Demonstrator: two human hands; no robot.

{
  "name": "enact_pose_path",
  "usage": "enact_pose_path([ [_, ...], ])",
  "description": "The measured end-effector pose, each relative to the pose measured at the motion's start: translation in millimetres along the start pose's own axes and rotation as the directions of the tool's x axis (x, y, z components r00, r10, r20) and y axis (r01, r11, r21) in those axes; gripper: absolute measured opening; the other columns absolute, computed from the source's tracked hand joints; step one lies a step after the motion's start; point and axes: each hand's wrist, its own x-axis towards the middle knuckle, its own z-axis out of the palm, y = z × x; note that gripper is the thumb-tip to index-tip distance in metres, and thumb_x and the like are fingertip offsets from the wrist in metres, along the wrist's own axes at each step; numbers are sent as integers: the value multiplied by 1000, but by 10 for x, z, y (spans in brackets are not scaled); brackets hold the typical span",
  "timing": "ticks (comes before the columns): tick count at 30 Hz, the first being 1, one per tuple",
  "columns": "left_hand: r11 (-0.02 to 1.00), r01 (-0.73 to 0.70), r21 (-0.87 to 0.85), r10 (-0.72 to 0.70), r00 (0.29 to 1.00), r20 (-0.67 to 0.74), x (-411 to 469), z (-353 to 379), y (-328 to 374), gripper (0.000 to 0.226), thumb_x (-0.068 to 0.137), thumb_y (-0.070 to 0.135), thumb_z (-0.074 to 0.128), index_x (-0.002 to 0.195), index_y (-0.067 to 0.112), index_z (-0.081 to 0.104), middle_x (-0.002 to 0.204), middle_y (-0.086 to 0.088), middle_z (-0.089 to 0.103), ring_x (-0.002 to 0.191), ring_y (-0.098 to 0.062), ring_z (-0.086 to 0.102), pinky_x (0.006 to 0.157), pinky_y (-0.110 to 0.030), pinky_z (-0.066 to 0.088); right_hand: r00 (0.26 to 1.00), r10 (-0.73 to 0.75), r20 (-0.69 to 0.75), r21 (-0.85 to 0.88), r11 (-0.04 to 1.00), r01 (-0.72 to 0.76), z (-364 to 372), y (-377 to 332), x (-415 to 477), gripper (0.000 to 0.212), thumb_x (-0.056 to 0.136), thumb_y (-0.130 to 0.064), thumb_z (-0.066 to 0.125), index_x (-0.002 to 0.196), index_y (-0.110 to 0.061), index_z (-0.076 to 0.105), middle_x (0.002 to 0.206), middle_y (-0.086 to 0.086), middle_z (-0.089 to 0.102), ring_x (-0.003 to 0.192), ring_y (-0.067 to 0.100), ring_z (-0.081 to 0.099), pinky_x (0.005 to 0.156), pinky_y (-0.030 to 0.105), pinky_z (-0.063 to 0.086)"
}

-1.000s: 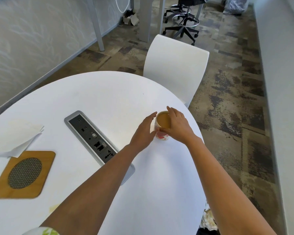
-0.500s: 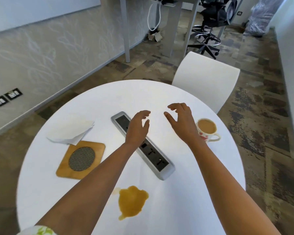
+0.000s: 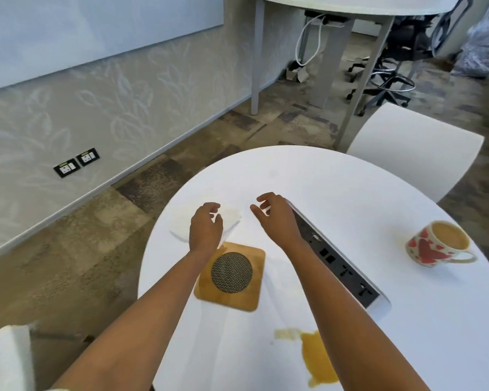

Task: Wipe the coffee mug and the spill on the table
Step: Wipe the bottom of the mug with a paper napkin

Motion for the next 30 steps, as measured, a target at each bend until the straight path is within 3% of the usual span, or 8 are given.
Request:
enact_pose_path([
  [8,985,164,57,-163,986,-24,365,-345,-639,30,88,3,55,117,6,56,119,-14,59,106,-27,56,87,-32,45,960,269,79,65,959,-274,862,-201,206,42,85,-30,66,118,-7,53,115,14,59,106,22,56,84,24,37],
  [15,939,312,145,-314,949,-14,556,-309,-932,51,85,17,64,131,5,46,137,-14,46,129,-28,38,102,-40,36,876,477,75,49,875,-481,1300,-127,342,68,80,-33,71,131,-3,38,131,17,39,117,35,48,102,37,38],
  [19,921,372,115,-372,928,-26,586,-235,-1007,53,82,14,68,129,4,46,130,-17,49,123,-30,43,96,-40,39,836,544,71,105,830,-548,1417,-68,372,68,80,-20,71,134,-5,33,133,15,37,113,33,53,93,31,41],
  [23,896,444,3,-443,895,-56,612,-206,-1049,45,80,3,67,123,2,51,115,-20,58,106,-32,54,85,-35,43,822,568,32,162,809,-565,1455,-14,372,68,80,-4,65,137,-12,29,132,14,37,110,32,54,85,29,42],
  [26,869,491,-70,-495,867,-59,628,-197,-1054,40,79,2,68,116,1,55,107,-19,63,100,-31,57,80,-31,42,810,585,39,274,773,-572,1440,2,362,79,77,-6,69,142,-14,24,133,14,36,109,29,53,91,32,43],
  [30,873,476,-107,-484,871,-78,629,-198,-1043,35,81,11,69,113,4,57,108,-16,62,101,-29,57,77,-28,39,821,569,45,425,733,-531,1358,-14,338,89,76,-9,74,146,-12,19,136,15,40,91,14,46,85,25,39],
])
